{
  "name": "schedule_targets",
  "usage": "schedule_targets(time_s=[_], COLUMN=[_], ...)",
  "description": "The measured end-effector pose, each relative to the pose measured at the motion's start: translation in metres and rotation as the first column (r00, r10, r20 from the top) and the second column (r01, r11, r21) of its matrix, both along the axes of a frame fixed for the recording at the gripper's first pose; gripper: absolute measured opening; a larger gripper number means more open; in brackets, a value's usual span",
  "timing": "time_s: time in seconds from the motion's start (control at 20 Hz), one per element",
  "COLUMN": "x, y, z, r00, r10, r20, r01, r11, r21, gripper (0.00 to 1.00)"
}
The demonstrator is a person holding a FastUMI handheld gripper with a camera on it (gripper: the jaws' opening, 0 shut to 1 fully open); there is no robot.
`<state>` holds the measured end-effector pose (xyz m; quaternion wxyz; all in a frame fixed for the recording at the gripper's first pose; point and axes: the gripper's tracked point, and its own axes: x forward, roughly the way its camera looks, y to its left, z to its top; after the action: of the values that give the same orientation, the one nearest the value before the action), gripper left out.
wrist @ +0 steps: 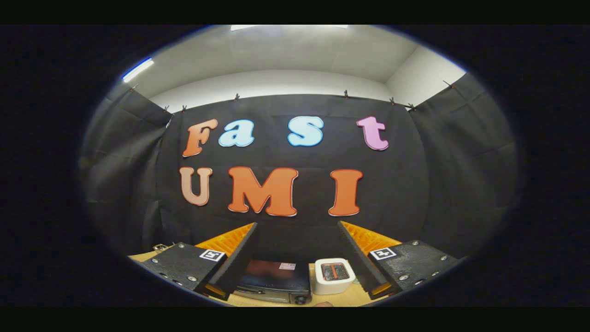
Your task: Open the toaster oven, put the food inside, and close the toaster oven door.
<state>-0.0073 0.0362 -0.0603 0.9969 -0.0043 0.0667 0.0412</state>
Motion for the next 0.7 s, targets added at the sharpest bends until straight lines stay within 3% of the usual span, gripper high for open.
schedule_targets(time_s=[0.3,0.5,0.7], x=[-0.008,-0.019,-0.023], y=[0.051,0.082,0.099], z=[-0.079,-0.148,-0.211], r00=[0.982,0.93,0.884], r10=[0.056,0.097,0.075], r20=[-0.182,-0.354,-0.461], r01=[-0.057,-0.097,-0.082], r11=[0.998,0.995,0.997], r21=[0.002,0.018,0.006], gripper=[0.99,0.99,0.98])
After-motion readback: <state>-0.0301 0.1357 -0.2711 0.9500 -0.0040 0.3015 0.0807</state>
